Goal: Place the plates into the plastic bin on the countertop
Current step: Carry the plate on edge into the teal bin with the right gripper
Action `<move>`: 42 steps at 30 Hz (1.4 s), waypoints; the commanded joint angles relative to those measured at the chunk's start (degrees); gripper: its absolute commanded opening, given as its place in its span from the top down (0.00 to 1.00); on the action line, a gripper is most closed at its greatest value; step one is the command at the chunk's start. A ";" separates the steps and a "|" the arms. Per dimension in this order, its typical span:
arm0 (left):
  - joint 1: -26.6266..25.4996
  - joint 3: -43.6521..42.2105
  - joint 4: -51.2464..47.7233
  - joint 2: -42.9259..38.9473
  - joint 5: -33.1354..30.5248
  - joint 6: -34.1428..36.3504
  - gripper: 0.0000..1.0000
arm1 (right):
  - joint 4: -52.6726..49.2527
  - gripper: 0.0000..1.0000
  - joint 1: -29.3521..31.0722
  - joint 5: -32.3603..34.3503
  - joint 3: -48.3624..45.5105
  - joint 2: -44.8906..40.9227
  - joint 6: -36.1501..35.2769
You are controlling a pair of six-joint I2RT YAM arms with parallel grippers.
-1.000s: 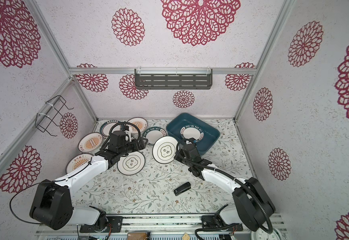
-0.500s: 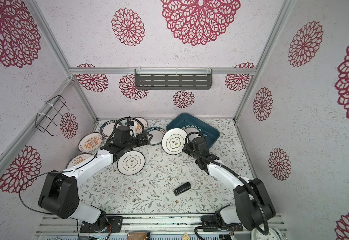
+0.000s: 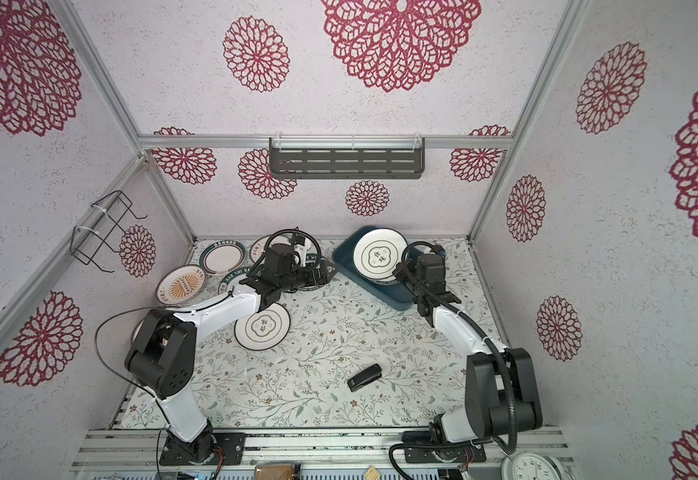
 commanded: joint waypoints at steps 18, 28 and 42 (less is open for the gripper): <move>-0.83 5.84 -2.76 9.61 1.52 -0.54 0.03 | 4.66 1.00 -4.59 -4.84 14.23 21.98 -0.34; -0.59 6.27 -4.48 9.90 -0.23 -0.53 0.03 | 3.15 1.00 -4.92 -2.64 18.08 27.29 0.07; 0.92 6.31 -6.03 8.84 1.16 -0.77 0.03 | -0.50 0.86 -5.47 -3.63 20.36 30.79 0.39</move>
